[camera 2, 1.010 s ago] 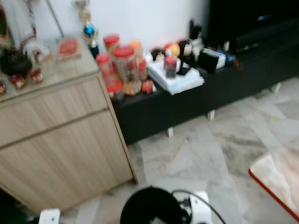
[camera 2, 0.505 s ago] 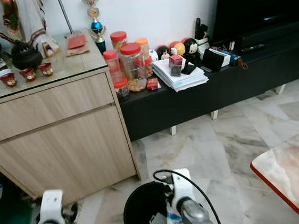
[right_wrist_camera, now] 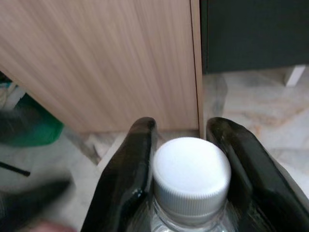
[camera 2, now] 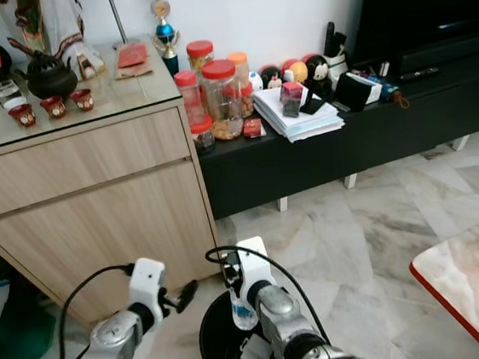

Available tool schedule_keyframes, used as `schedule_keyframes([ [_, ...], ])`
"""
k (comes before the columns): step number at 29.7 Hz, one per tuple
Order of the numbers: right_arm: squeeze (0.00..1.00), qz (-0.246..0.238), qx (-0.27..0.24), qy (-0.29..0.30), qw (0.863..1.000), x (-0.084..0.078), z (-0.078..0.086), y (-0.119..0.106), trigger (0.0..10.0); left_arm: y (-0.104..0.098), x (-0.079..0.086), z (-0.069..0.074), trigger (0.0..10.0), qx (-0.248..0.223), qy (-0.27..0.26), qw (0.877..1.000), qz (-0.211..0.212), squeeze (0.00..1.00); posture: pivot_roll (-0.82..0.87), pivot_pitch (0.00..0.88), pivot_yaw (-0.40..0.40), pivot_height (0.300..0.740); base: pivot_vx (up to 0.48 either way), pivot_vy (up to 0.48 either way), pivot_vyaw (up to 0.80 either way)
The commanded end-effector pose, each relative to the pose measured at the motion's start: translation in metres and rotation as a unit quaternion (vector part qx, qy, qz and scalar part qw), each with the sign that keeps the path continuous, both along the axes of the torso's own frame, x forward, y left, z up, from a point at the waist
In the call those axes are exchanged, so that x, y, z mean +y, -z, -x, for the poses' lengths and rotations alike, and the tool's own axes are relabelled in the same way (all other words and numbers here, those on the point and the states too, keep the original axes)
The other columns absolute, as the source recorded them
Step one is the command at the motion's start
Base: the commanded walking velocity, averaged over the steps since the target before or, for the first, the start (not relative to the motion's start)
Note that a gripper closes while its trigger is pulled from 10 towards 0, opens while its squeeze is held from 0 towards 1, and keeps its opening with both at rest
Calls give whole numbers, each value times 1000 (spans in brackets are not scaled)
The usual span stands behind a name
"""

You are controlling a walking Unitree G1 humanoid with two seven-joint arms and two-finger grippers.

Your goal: Picking trash to rubbish bin

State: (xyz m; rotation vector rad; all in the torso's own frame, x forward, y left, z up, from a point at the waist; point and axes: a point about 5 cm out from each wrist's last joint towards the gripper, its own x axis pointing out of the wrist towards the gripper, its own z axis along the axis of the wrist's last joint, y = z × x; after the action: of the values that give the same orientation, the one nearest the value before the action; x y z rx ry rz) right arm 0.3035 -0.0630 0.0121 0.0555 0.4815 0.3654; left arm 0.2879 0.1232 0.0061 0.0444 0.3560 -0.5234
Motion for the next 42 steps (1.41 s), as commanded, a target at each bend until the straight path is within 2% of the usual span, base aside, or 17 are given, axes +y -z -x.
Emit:
schedule_keyframes([
  [1, 0, -10, -21, -6, 1000, 14, -9, -14, 10000, 1, -1, 3, 10000, 1, 15, 1000, 5, 0, 75, 30, 19, 740, 0, 0, 0],
  [7, 0, -12, -46, 19, 999, 19, -20, -29, 10000, 3, -6, 11, 10000, 3, 35, 999, 23, 0, 99, 47, 16, 740, 0, 0, 0],
  [12, 0, -4, -57, 18, 998, 22, -22, -33, 10000, 4, -6, 14, 10000, 4, 37, 999, 27, 0, 113, 53, 10, 740, 0, 0, 0],
  [18, 0, 7, -64, 34, 997, 19, -25, -35, 10000, 4, -7, 16, 10000, 6, 40, 999, 31, 0, 125, 57, 9, 740, 0, 0, 0],
  [22, 0, -5, -65, 48, 997, 17, -29, -39, 10000, 5, -7, 19, 10000, 10, 40, 999, 34, 0, 124, 60, 10, 740, 0, 0, 0],
  [23, 635, -7, -66, 49, 997, 17, -29, -40, 10000, 5, -7, 19, 10000, 11, 41, 999, 35, 0, 124, 60, 10, 740, 0, 0, 0],
  [24, 1000, -8, -67, 50, 996, 17, -30, -41, 10000, 5, -7, 19, 10000, 11, 41, 998, 35, 0, 124, 60, 10, 740, 0, 0, 0],
  [36, 980, -20, -60, 49, 997, 20, -27, -38, 10000, 5, -6, 21, 10000, 15, 42, 998, 34, 0, 125, 64, 11, 740, 0, 0, 0],
  [37, 553, -21, -57, 46, 997, 20, -26, -37, 10000, 5, -6, 21, 10000, 15, 41, 998, 34, 0, 123, 61, 12, 740, 0, 0, 0],
  [38, 553, -21, -57, 46, 997, 20, -26, -37, 10000, 5, -6, 21, 10000, 15, 41, 998, 34, 0, 123, 61, 12, 740, 0, 0, 0],
  [39, 0, -23, -51, 44, 997, 20, -24, -34, 10000, 5, -5, 20, 10000, 15, 36, 999, 31, 0, 123, 61, 12, 740, 0, 0, 0],
  [42, 0, -21, -40, 39, 998, 18, -19, -27, 10000, 5, 3, 16, 10000, 13, 12, 1000, 16, 0, 117, 59, 13, 740, 0, 0, 0],
])
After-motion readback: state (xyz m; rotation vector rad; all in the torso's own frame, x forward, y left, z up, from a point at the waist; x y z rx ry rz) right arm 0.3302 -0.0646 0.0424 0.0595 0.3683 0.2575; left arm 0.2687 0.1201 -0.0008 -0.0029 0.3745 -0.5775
